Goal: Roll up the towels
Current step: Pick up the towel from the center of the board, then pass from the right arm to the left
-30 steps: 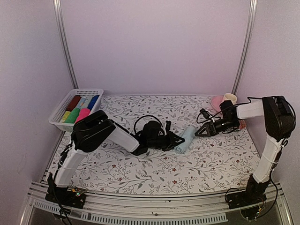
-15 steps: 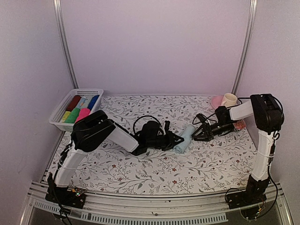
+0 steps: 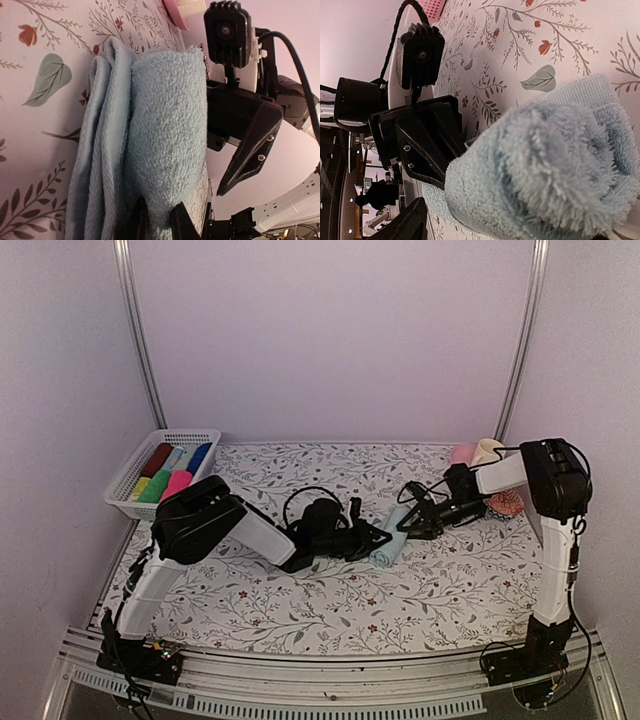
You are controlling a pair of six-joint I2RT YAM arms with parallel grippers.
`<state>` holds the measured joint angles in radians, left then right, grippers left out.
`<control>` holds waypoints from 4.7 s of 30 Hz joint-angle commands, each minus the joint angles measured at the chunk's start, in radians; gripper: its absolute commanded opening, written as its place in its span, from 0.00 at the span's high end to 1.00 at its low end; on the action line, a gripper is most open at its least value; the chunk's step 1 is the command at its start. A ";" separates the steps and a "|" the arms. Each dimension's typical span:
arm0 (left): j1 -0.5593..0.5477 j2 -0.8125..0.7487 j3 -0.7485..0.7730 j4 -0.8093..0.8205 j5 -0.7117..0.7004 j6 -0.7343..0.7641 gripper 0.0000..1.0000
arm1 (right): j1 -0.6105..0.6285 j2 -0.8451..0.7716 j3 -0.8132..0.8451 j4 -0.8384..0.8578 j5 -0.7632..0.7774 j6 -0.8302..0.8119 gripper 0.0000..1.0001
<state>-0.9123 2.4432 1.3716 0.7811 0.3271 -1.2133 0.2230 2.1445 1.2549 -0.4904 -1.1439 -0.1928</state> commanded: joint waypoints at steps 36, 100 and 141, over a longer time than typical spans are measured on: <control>-0.007 -0.230 -0.297 -0.223 -0.216 0.250 0.03 | 0.079 0.049 0.159 -0.065 -0.069 -0.055 0.97; -0.010 -0.294 -0.186 0.070 0.182 0.564 0.29 | 0.288 -0.310 0.107 -0.033 0.353 -0.209 0.97; 0.542 -0.990 -0.179 -1.231 -0.084 1.128 1.00 | 0.204 -0.384 0.104 -0.074 0.492 -0.275 0.01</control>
<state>-0.5095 1.4902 1.0691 -0.1528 0.2493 -0.2569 0.4263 1.7729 1.3613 -0.5671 -0.6884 -0.4564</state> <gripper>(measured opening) 0.241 0.989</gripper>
